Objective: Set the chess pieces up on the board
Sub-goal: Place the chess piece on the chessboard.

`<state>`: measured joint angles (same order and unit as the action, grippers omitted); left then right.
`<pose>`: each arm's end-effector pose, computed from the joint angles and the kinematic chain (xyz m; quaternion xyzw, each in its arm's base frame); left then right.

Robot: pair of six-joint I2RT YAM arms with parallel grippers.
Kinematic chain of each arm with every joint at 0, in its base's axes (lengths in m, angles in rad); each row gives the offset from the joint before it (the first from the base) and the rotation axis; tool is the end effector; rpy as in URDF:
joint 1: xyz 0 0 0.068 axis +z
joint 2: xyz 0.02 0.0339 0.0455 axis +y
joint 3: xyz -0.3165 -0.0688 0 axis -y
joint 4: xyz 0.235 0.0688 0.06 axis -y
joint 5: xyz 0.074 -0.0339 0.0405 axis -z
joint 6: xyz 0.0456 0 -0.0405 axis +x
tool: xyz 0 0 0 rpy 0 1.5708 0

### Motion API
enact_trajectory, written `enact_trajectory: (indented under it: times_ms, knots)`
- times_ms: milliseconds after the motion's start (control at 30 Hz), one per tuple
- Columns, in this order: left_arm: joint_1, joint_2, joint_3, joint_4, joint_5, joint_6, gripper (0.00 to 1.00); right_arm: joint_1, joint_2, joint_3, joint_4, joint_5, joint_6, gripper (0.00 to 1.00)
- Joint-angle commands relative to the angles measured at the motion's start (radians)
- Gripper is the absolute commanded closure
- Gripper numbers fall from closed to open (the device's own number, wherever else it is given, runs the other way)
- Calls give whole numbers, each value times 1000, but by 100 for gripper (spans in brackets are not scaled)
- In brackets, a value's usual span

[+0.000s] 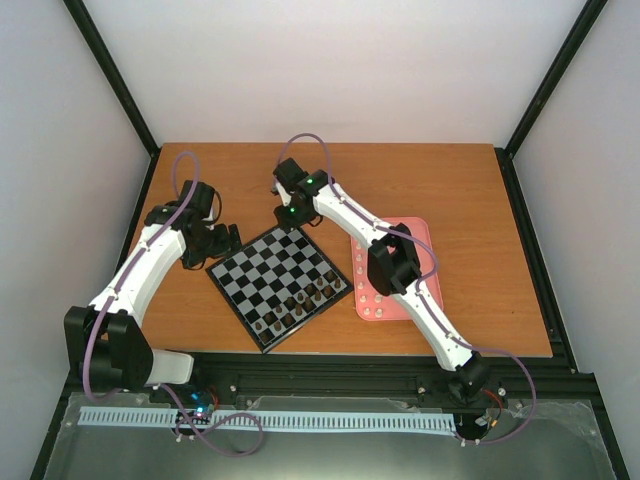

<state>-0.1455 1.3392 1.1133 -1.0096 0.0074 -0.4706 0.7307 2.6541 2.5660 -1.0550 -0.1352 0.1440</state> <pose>0.2267 -0.0336 0.3145 -0.1590 0.9731 -0.0541 0.1579 0.4341 0.3973 0.1924 -0.2957 0.9292 0.1495 0.1638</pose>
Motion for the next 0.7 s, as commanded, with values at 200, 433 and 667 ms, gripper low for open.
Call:
enact_trajectory:
  times_ms: [200,433,667]
  knots:
    - [7,-27,3,22,4,16,0,12,-128,1,-24,-3,-36,43]
    - [7,-35,-1,24,-2,13,0,-12,-283,-250,3,-156,9,75]
    - [7,-48,-4,16,-11,12,0,-77,-365,-479,125,-294,75,97]
